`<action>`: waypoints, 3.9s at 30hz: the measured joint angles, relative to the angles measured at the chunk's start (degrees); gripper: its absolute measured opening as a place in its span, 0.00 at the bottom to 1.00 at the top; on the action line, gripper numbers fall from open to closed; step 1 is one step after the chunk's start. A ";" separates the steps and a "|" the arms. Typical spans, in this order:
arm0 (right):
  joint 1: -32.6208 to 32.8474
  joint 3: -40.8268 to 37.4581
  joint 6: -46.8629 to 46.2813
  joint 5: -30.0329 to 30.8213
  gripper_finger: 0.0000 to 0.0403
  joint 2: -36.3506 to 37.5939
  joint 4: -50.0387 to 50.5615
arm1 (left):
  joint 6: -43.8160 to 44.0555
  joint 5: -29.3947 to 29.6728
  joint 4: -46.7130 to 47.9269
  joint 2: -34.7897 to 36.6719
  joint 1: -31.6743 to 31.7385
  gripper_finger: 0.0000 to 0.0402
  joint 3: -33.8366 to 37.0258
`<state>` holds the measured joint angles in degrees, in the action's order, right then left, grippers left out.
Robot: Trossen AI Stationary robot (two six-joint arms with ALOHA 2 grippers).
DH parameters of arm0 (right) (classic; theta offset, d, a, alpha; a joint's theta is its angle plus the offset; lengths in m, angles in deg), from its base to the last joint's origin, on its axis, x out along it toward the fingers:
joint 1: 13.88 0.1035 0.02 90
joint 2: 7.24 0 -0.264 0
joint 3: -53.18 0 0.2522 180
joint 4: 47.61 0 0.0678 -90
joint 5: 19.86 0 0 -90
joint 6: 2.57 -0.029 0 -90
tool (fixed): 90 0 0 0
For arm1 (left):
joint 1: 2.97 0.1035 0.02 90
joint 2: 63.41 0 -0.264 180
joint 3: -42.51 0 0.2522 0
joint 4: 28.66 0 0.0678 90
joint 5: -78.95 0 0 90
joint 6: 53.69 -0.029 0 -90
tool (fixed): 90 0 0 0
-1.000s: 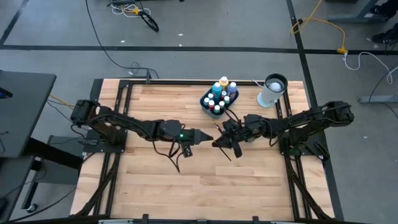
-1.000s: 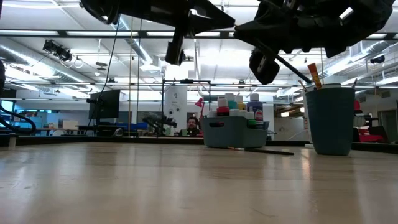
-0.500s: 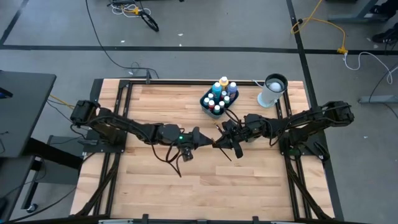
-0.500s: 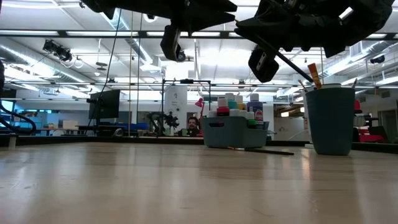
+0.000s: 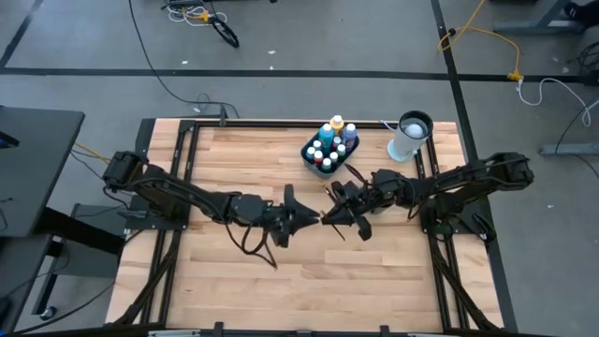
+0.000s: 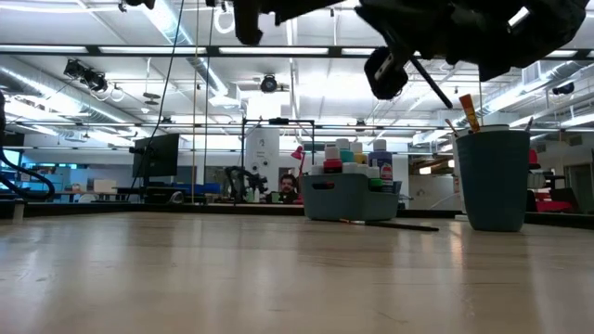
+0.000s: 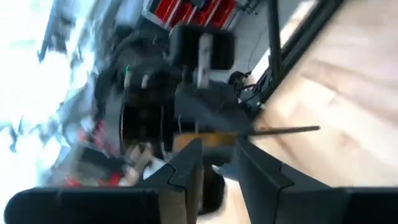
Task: Pick & Place Paint Supplies
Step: Put the golden paint brush into the blue cup, then move the blue cup to the center of the table
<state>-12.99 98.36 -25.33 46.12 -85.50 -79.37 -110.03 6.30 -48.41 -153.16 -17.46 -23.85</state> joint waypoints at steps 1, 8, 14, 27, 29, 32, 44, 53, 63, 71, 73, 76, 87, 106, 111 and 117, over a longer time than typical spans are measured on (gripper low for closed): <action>0.00 0.00 0.73 -0.30 0.03 0.39 -0.02 | 3.81 0.58 0.48 0.62 -0.05 0.25 0.04; 0.00 0.00 10.34 0.53 0.03 8.34 8.66 | 23.01 5.94 4.89 4.95 -0.05 0.18 0.00; 0.02 0.00 23.08 10.77 0.03 21.53 25.82 | 32.93 5.79 10.97 7.36 -0.05 0.16 0.00; 0.02 -0.02 27.54 35.89 0.03 40.83 46.35 | 38.24 6.20 11.19 8.30 0.23 0.15 -0.04; 0.02 -0.02 26.80 40.25 0.03 41.73 49.76 | 38.25 6.59 10.14 8.30 0.23 0.16 -0.04; 0.00 -0.02 25.27 45.26 0.03 42.06 52.66 | 37.68 7.28 9.54 8.30 0.23 0.15 -0.04; 2.15 -12.28 20.19 56.70 0.03 41.91 35.28 | 38.39 7.47 9.95 8.28 0.60 0.15 -0.04; 4.11 -23.12 20.47 59.18 0.03 41.96 20.71 | 38.62 7.47 10.02 8.26 1.21 0.15 -0.02; 4.11 -27.12 18.80 59.16 0.07 41.94 20.95 | 39.69 7.49 10.00 8.26 2.57 0.15 -0.02; 4.11 -27.12 16.33 59.14 0.17 41.93 21.56 | 39.67 7.49 10.02 8.26 2.98 0.15 -0.02; 4.11 -27.12 15.86 59.14 0.20 41.93 21.67 | 39.67 7.47 10.02 8.26 2.98 0.16 -0.02; 4.11 -27.15 16.13 59.14 0.25 41.93 21.58 | 39.67 7.47 10.04 8.26 2.98 0.16 -0.02; 4.11 -27.17 22.83 58.14 0.37 41.95 12.72 | 39.67 7.03 10.80 8.24 2.98 0.15 -0.02; 4.11 -17.53 30.71 50.93 0.39 40.76 15.67 | 42.00 0.09 15.54 7.72 6.25 0.16 0.00; 4.11 -17.25 32.93 50.17 0.47 38.86 15.92 | 40.78 -6.13 15.18 5.20 8.64 0.16 -0.24; 4.10 -17.19 33.05 49.98 0.56 37.04 12.22 | 39.44 -12.42 13.30 -1.87 11.76 0.17 -0.33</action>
<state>-8.89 81.17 7.72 96.09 -48.46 -67.15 -70.59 -6.12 -35.11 -155.03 -5.69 -24.17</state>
